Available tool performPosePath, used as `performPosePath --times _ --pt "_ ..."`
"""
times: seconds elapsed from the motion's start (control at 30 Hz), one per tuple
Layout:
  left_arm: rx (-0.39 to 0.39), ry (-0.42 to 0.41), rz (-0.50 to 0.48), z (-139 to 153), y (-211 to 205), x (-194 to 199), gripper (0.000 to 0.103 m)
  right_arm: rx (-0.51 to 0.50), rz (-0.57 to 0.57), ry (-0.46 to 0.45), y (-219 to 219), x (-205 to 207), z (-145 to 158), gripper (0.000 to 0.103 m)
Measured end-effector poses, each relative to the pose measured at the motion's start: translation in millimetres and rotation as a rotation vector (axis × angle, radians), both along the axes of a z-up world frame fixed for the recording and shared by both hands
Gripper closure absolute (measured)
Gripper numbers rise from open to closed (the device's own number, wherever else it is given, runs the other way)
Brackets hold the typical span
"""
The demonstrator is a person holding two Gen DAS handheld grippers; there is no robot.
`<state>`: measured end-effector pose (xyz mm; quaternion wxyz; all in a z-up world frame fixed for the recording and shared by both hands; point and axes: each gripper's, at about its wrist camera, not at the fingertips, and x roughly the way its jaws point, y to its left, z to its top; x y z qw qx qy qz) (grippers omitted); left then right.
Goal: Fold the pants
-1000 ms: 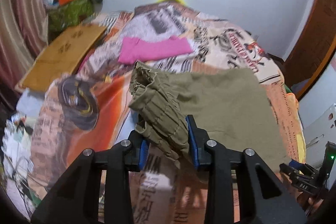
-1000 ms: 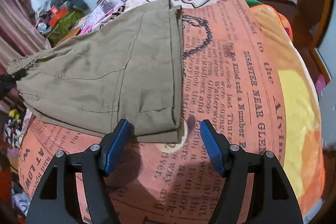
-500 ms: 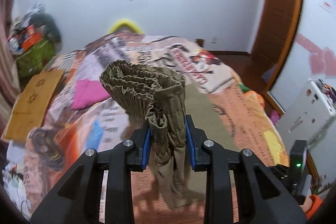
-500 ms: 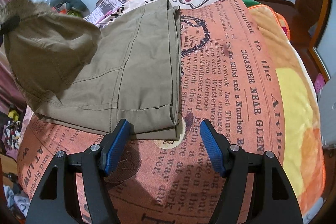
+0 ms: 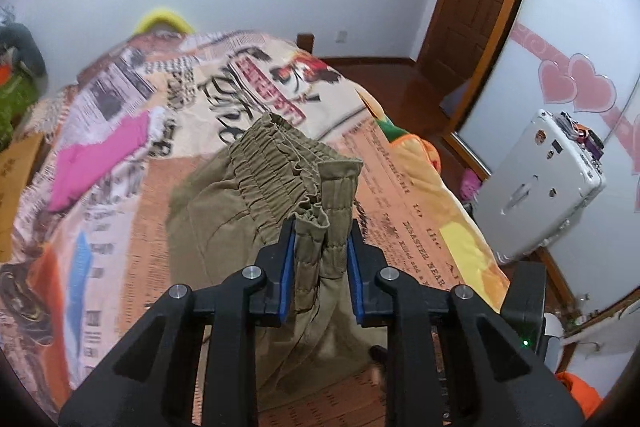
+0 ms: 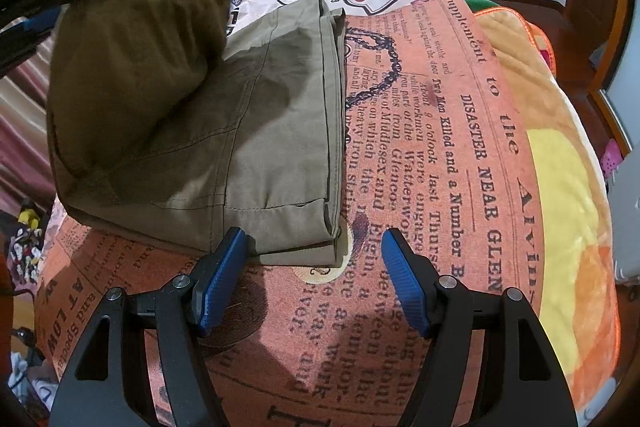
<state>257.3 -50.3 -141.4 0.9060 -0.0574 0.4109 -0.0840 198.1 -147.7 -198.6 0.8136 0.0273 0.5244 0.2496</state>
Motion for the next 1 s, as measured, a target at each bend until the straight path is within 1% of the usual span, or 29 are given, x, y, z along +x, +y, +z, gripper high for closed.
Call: performPosePath --times 0.13,0.27,0.4,0.53,0.63,0.7,0.73,0.83,0.87,0.93,1.0 --pt "-0.034 0.055 -0.039 -12.3 -6.1 10.7 0.08 0.004 0.0 0.003 -0.2 -0.1 -0.2 0.037" --pt "-0.026 0.113 -0.086 -29.8 -20.6 14.7 0.08 0.006 -0.001 0.005 0.2 0.1 -0.4 0.037" --pt "-0.027 0.19 -0.122 -54.6 -32.3 17.7 0.08 0.006 -0.001 0.005 0.1 0.3 -0.6 0.037" --pt "-0.004 0.23 -0.165 -66.0 -40.9 15.6 0.078 0.004 -0.005 0.007 0.6 1.3 -1.3 0.037" --pt "0.03 0.23 -0.185 -67.1 -47.3 12.3 0.075 -0.003 0.0 0.01 0.7 0.8 -0.3 0.037" --pt "0.032 0.23 -0.196 -64.2 -49.0 8.9 0.065 -0.008 0.003 0.016 -0.9 -0.6 1.3 0.037" --pt "0.015 0.231 -0.205 -61.5 -48.5 6.4 0.063 -0.012 0.004 0.02 -1.6 -1.6 2.3 0.037" --pt "-0.055 0.234 -0.239 -50.0 -43.7 -3.2 0.062 -0.03 0.004 0.03 -3.0 -4.4 6.6 0.037" --pt "-0.061 0.22 -0.24 -44.4 -39.4 -9.6 0.061 -0.034 0.008 0.028 -3.3 -5.5 9.5 0.037" --pt "-0.037 0.198 -0.219 -38.0 -30.1 -16.4 0.06 -0.043 0.017 -0.001 -4.1 -8.4 18.8 0.037" --pt "0.015 0.175 -0.177 -35.0 -15.2 -22.6 0.06 -0.042 0.019 -0.034 -5.1 -8.7 28.8 0.037"
